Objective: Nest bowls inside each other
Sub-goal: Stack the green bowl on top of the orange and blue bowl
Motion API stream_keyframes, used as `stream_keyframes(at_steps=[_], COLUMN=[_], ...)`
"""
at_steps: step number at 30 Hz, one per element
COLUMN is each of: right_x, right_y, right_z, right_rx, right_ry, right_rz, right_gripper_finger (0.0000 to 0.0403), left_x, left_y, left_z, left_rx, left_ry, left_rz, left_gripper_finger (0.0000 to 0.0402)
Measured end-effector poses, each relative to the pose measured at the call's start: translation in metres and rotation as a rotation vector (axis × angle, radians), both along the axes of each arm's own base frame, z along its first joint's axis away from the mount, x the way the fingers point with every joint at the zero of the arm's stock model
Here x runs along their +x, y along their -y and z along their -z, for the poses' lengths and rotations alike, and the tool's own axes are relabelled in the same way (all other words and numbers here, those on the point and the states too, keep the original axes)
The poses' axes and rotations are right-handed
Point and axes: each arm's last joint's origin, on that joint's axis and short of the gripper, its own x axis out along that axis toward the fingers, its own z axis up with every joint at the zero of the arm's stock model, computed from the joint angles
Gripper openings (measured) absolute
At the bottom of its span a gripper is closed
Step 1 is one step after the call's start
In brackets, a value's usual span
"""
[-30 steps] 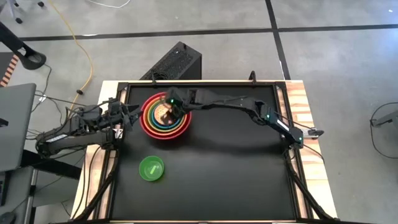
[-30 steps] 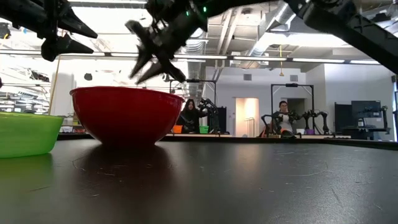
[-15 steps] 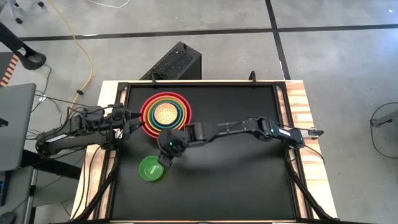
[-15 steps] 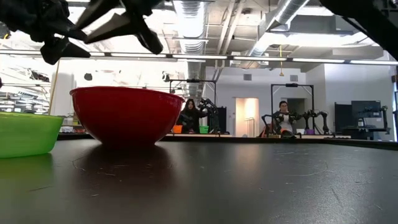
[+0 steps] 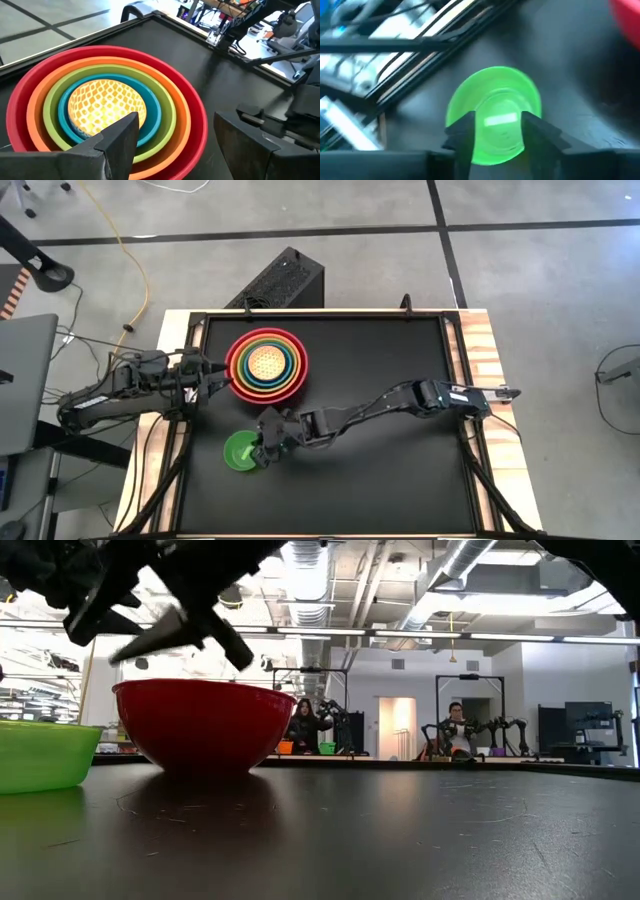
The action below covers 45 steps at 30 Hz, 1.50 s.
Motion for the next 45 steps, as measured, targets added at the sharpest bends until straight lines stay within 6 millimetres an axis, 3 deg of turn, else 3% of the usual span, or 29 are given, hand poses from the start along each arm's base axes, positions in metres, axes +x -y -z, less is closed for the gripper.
stream_keyframes(at_steps=[7, 15, 18, 20, 24, 29, 38, 45], right_x=[-0.006, -0.008, -0.001, 0.006, 0.017, 0.025, 0.035, 0.042], right_y=[-0.002, -0.002, -0.004, -0.006, -0.01, -0.013, -0.015, -0.018], right_z=[0.029, 0.047, 0.06, 0.081, 0.103, 0.109, 0.101, 0.075], right_rx=[-0.003, 0.012, 0.039, 0.063, 0.062, 0.035, -0.042, 0.016], right_ry=[-0.028, 0.018, 0.069, 0.088, 0.038, 0.005, 0.058, 0.121], right_rz=[0.134, 0.188, 0.193, 0.17, 0.173, 0.182, 0.119, 0.045], right_gripper_finger=[0.0244, 0.0235, 0.0233, 0.0233, 0.0232, 0.021, 0.0088, 0.0084], left_x=[0.0, -0.001, -0.001, -0.001, -0.001, -0.002, -0.001, -0.002], left_y=[0.0, -0.001, -0.001, -0.001, -0.001, 0.0, 0.0, 0.003], left_z=[0.001, 0.002, 0.002, 0.003, 0.004, 0.005, 0.005, 0.01], left_rx=[-0.009, -0.026, -0.026, -0.028, -0.045, -0.055, -0.064, -0.141], left_ry=[-0.007, -0.016, -0.017, -0.02, -0.029, -0.034, -0.035, -0.074], left_rz=[-0.014, -0.036, -0.038, -0.038, -0.042, -0.04, -0.011, 0.062], left_gripper_finger=[0.0247, 0.0247, 0.0247, 0.0247, 0.0247, 0.0247, 0.0247, 0.0247])
